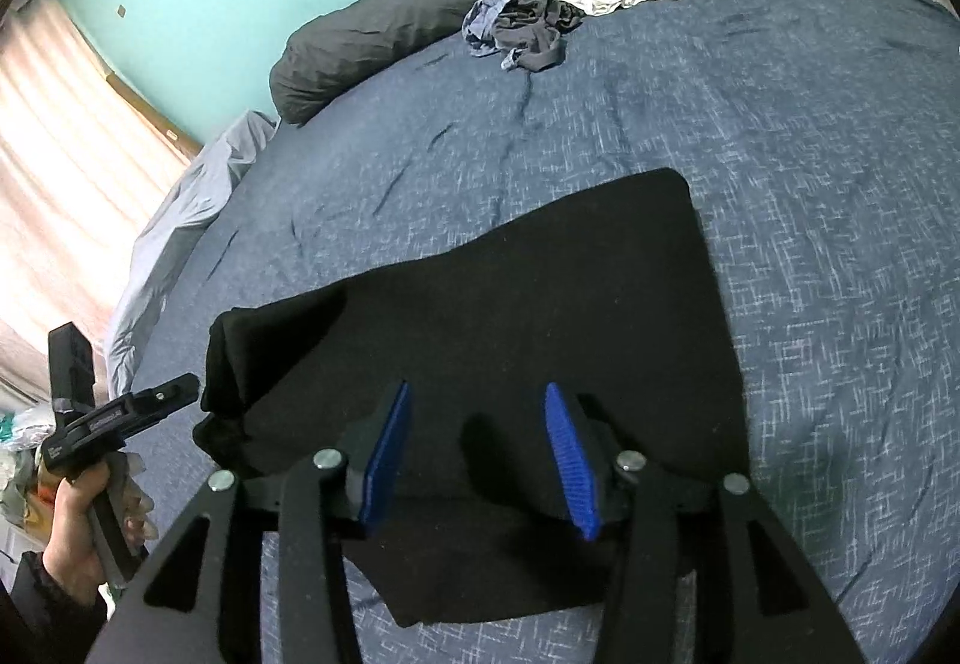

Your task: Fold clothes

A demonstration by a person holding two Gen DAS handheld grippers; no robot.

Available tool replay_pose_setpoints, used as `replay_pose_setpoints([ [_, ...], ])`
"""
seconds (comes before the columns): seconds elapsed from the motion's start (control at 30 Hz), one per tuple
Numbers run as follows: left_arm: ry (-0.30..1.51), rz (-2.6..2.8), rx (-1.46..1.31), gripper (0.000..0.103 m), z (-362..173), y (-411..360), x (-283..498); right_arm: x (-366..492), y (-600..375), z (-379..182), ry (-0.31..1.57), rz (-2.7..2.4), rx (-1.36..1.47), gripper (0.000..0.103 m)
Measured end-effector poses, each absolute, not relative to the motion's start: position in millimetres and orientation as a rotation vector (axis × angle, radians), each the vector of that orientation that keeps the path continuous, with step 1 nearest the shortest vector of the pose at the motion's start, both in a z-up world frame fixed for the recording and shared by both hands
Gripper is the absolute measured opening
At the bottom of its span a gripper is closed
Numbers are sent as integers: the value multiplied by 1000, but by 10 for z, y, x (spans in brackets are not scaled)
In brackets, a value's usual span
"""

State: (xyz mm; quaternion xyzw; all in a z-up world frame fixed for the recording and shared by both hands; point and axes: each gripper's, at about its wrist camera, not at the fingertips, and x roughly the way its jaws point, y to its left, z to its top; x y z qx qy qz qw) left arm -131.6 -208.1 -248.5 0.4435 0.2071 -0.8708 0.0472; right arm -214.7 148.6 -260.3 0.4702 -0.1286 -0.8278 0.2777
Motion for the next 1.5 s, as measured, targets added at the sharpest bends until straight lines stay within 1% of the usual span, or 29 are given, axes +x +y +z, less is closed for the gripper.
replay_pose_setpoints([
  [0.23,585,-2701,1394,72,-2510,-1943,-1409,-2147,1532,-2637,-346,-2229,1279,48],
  [0.33,606,-2686,1430,67,-2620,-1926,-1457,-2140,1566,-2626,-342,-2238,1282,48],
  [0.37,619,-2682,1437,62,-2653,-1931,-1459,-2139,1580,-2624,-343,-2240,1282,48],
  [0.43,609,-2677,1456,46,-2701,-1929,-1447,-2139,1605,-2624,-340,-2245,1282,48],
  [0.47,594,-2679,1469,30,-2714,-1923,-1447,-2140,1614,-2626,-339,-2248,1283,48],
  [0.5,579,-2682,1483,16,-2725,-1916,-1448,-2143,1623,-2631,-340,-2250,1284,48],
  [0.53,578,-2685,1486,12,-2727,-1923,-1441,-2145,1632,-2640,-345,-2250,1287,48],
  [0.57,581,-2689,1487,5,-2728,-1933,-1433,-2147,1639,-2649,-352,-2248,1290,48],
  [0.6,583,-2693,1488,4,-2728,-1942,-1426,-2148,1643,-2656,-356,-2246,1292,48],
  [0.77,649,-2710,1409,3,-2535,-2153,-1275,-2128,1647,-2647,-348,-2240,1288,48],
  [0.87,748,-2690,1368,3,-2454,-2381,-1185,-2137,1677,-2642,-352,-2245,1293,48],
  [0.93,775,-2664,1370,3,-2480,-2492,-1140,-2143,1703,-2639,-357,-2249,1297,48],
  [1.07,798,-2593,1429,4,-2726,-2608,-1177,-2161,1755,-2629,-356,-2256,1306,49],
  [1.17,835,-2558,1463,8,-2866,-2605,-1238,-2173,1804,-2632,-347,-2258,1318,49],
  [1.2,842,-2551,1451,16,-2872,-2601,-1246,-2175,1822,-2632,-344,-2261,1320,49],
  [1.37,818,-2599,1389,36,-2732,-2559,-1291,-2215,1918,-2629,-346,-2273,1329,49],
  [1.47,820,-2628,1327,56,-2613,-2593,-1362,-2232,1924,-2640,-334,-2272,1336,49],
  [1.5,818,-2635,1323,58,-2596,-2599,-1404,-2232,1922,-2647,-330,-2270,1339,49],
])
